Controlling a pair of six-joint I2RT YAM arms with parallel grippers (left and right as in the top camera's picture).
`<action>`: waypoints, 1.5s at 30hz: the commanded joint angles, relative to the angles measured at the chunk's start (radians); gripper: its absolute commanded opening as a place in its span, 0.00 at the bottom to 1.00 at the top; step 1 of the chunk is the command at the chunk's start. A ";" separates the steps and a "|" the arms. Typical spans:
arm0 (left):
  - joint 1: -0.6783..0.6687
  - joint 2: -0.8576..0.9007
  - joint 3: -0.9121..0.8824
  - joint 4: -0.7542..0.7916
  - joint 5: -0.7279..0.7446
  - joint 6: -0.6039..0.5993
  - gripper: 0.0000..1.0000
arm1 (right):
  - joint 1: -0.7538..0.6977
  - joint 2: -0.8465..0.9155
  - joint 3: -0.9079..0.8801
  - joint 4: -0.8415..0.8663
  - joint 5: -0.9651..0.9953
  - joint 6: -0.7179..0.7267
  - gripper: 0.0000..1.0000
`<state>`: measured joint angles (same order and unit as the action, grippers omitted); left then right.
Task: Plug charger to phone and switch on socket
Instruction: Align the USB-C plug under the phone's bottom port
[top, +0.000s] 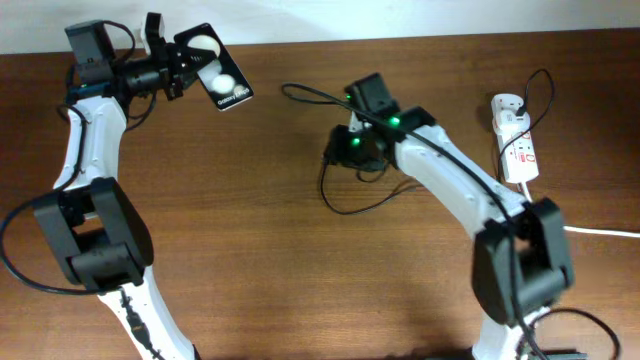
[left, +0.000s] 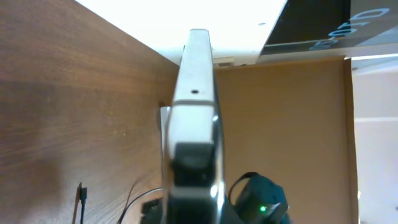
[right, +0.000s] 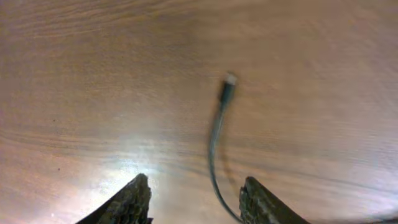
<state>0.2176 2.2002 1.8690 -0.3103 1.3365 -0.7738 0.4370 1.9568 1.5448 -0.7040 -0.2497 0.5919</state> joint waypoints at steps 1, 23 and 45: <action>0.006 -0.007 0.010 0.001 0.037 0.020 0.00 | 0.027 0.103 0.085 -0.003 0.023 0.017 0.45; 0.006 -0.007 0.010 -0.025 0.063 0.020 0.00 | 0.068 0.338 0.092 0.110 0.131 0.079 0.21; -0.062 -0.007 0.010 -0.021 0.171 0.055 0.00 | -0.116 -0.191 0.118 -0.031 -0.476 -0.346 0.04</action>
<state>0.1783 2.2002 1.8694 -0.3370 1.4281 -0.7528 0.3492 1.8507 1.6478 -0.7082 -0.6495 0.3061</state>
